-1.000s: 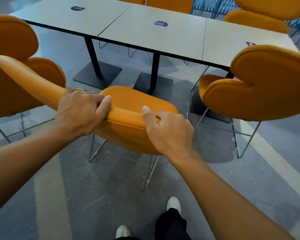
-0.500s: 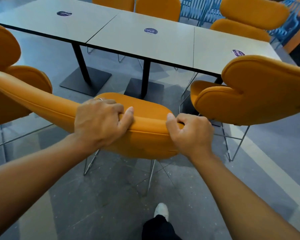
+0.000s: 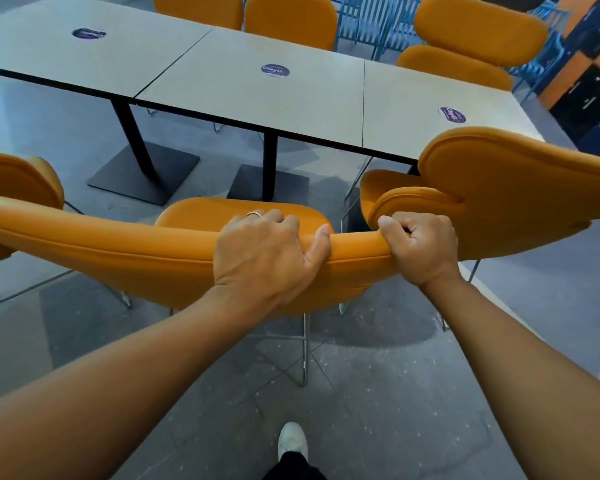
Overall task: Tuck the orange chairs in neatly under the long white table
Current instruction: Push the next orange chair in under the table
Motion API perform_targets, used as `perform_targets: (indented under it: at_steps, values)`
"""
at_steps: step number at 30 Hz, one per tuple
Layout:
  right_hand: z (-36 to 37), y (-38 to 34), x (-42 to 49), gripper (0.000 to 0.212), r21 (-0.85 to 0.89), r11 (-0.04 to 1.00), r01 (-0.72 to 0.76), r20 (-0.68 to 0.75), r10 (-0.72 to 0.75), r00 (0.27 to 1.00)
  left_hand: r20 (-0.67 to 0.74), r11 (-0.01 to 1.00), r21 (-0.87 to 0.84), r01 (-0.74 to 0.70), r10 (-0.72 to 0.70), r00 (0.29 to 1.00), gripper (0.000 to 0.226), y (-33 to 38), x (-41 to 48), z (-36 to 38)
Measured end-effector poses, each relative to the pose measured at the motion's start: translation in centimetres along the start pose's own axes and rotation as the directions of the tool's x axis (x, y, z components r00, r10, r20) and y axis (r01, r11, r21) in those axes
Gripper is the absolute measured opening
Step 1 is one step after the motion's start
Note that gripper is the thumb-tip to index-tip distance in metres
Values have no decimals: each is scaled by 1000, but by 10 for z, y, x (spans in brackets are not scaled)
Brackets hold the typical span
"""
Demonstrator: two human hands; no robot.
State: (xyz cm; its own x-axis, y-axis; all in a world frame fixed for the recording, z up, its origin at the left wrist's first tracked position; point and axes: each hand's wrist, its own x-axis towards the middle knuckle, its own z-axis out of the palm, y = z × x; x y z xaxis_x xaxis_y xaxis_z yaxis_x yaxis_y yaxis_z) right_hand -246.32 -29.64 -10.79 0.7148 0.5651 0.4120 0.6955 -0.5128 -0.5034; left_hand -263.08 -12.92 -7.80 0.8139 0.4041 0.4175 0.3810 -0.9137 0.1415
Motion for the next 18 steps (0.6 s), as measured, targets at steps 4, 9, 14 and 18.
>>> perform_targets:
  at_steps: [4,9,14,18]
  values:
    - [-1,10,7,47,23,1000,-2,8,2,1000,9,1000,-11,16,-16,1000,67,7,5,4]
    - [0,11,1,47,24,1000,-12,11,12,1000,51,999,-34,-6,8,999,65,4,-2,-2]
    - [-3,-3,-7,44,51,993,-108,6,108,994,196,995,-97,-25,44,980,67,-11,-14,-20]
    - [-1,-33,-17,49,-16,998,-64,-14,64,998,323,997,73,39,-61,944,89,-45,-27,-41]
